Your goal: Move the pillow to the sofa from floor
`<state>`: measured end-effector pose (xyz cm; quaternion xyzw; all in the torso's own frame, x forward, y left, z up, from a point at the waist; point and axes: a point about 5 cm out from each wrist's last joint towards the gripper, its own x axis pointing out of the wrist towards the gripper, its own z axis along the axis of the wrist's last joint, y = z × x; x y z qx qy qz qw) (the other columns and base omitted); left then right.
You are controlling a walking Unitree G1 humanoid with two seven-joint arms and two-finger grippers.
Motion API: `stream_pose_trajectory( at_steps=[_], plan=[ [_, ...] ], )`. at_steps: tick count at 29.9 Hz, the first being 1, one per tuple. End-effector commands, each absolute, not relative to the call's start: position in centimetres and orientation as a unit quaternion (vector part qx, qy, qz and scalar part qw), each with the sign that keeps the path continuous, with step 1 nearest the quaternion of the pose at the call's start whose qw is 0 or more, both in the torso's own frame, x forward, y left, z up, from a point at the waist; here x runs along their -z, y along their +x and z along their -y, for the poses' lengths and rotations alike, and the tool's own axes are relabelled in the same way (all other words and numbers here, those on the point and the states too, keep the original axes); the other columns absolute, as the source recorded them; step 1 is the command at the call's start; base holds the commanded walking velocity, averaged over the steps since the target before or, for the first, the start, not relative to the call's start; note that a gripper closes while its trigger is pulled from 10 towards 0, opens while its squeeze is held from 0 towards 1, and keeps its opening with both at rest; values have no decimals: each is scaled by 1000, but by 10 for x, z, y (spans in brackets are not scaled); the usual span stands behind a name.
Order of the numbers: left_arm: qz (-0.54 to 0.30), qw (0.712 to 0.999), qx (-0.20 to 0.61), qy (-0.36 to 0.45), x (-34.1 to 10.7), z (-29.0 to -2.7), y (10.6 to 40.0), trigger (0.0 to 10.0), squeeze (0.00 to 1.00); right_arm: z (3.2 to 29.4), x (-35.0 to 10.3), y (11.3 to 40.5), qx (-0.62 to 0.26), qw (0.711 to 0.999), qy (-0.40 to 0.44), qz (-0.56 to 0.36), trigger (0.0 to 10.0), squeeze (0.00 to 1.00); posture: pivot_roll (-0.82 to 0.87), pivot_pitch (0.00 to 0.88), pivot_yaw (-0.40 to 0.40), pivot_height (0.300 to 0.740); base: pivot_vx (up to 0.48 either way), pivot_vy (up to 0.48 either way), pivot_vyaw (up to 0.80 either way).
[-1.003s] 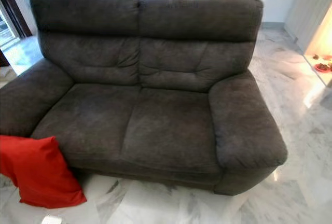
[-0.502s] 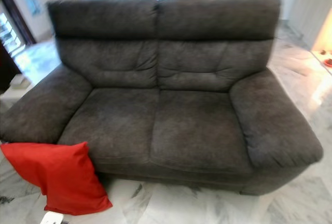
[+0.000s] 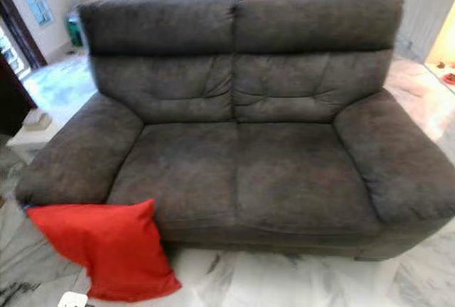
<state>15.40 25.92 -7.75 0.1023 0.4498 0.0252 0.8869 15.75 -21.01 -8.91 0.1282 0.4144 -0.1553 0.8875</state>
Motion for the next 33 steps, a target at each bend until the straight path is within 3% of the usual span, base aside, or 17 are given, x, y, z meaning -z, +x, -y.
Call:
stream_pose_trajectory(
  at_steps=[1,33],
  plan=[
    [-450,887,-27,103,77,-261,154,10000,0,214,90,154,161,886,123,-418,10000,0,19,53,67,740,0,480,0],
    [-439,892,-23,104,73,-263,161,10000,0,207,91,155,139,889,113,-422,10000,0,13,31,79,740,0,347,0]
  ],
)
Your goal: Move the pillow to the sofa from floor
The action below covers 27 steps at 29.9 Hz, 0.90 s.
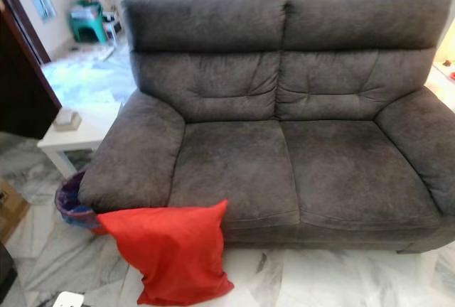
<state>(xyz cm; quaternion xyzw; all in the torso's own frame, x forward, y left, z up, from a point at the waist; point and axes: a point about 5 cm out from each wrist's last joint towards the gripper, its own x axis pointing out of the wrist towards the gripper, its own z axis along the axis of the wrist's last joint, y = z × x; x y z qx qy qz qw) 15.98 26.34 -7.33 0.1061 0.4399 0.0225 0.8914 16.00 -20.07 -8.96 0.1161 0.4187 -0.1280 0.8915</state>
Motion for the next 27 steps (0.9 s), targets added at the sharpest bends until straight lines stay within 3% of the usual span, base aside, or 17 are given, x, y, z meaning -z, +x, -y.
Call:
stream_pose_trajectory(
  at_steps=[1,5,20,27],
  plan=[
    [-437,893,-22,104,73,-263,161,10000,0,207,90,155,138,889,113,-421,10000,0,13,32,80,740,0,307,0],
    [-434,895,-22,103,73,-262,162,10000,0,207,90,155,138,889,113,-422,10000,0,14,33,77,740,0,300,0],
    [-422,903,-18,75,73,-253,167,10000,0,209,90,155,137,889,109,-423,10000,0,19,40,63,740,0,0,0],
    [-408,912,-36,22,73,-248,167,10000,0,212,88,159,134,892,101,-420,10000,0,8,34,30,740,0,0,0]
  ],
)
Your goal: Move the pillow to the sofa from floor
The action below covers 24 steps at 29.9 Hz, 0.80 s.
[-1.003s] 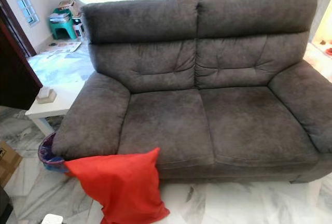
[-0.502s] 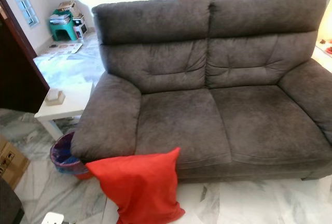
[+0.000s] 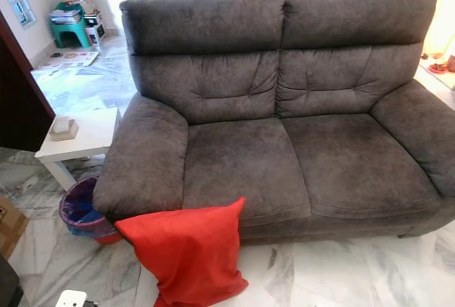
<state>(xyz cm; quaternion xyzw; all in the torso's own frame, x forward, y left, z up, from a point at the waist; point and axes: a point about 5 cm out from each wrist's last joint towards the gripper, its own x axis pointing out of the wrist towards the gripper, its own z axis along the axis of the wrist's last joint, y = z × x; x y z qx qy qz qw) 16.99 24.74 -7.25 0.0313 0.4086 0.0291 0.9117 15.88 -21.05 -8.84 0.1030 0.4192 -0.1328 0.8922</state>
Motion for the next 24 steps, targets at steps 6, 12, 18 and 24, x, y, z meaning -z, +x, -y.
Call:
stream_pose_trajectory(
  at_steps=[6,12,18,24],
  plan=[
    [-401,915,-37,13,73,-238,176,10000,0,225,83,166,129,897,86,-413,10000,0,6,29,1,740,0,0,0],
    [-405,913,-36,8,76,-233,172,10000,0,228,81,168,131,899,84,-410,10000,0,0,31,-8,740,0,0,0],
    [-412,910,-39,15,78,-235,167,10000,0,225,82,166,124,900,74,-410,10000,0,-3,43,2,740,0,0,267],
    [-413,910,-35,20,77,-236,167,10000,0,224,85,161,141,894,94,-416,10000,0,-5,51,8,740,203,0,267]
  ],
)
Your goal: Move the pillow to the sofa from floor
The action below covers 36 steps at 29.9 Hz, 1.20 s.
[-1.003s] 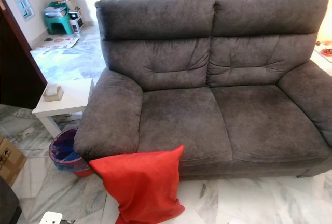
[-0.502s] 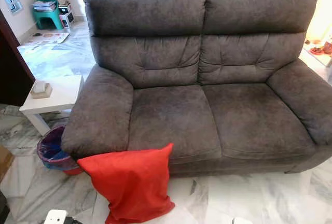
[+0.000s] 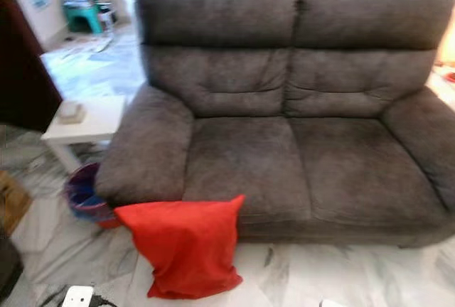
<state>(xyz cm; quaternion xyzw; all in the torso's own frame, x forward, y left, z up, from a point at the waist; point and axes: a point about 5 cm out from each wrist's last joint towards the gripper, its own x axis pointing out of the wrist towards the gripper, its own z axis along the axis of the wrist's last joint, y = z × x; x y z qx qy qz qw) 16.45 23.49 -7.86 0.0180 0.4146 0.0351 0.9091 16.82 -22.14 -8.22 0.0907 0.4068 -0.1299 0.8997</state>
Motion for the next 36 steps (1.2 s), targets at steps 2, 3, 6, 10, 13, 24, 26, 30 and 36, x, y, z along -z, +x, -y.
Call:
stream_pose_trajectory(
  at_steps=[2,3,6,10,13,24,26,30,36],
  plan=[
    [-410,911,-33,20,77,-235,168,10000,0,224,85,160,141,893,95,-416,10000,0,-2,54,8,740,244,0,0],
    [-408,912,-32,20,77,-235,168,10000,0,224,85,160,141,893,97,-416,10000,0,-2,56,9,740,247,0,0],
    [-408,912,-32,21,77,-235,166,10000,0,225,86,158,142,892,97,-419,10000,0,-2,58,8,740,256,0,0],
    [-410,911,-33,21,78,-235,164,10000,0,227,86,158,141,892,95,-418,10000,0,1,58,5,740,274,0,0],
    [-412,910,-35,20,79,-235,163,10000,0,227,86,158,140,892,94,-419,10000,0,1,58,4,740,285,0,0],
    [-417,908,-44,20,79,-240,160,10000,0,227,84,162,133,896,88,-415,10000,0,8,47,2,740,287,0,0],
    [-416,908,-44,20,78,-240,162,10000,0,226,83,164,129,897,85,-413,10000,0,10,42,3,740,129,0,0],
    [-413,909,-45,18,78,-241,163,10000,0,225,83,165,127,899,81,-411,10000,0,11,37,5,740,0,0,400],
    [-414,909,-43,20,78,-240,163,10000,0,225,82,166,127,900,82,-408,10000,0,10,31,4,740,0,0,800]
  ],
)
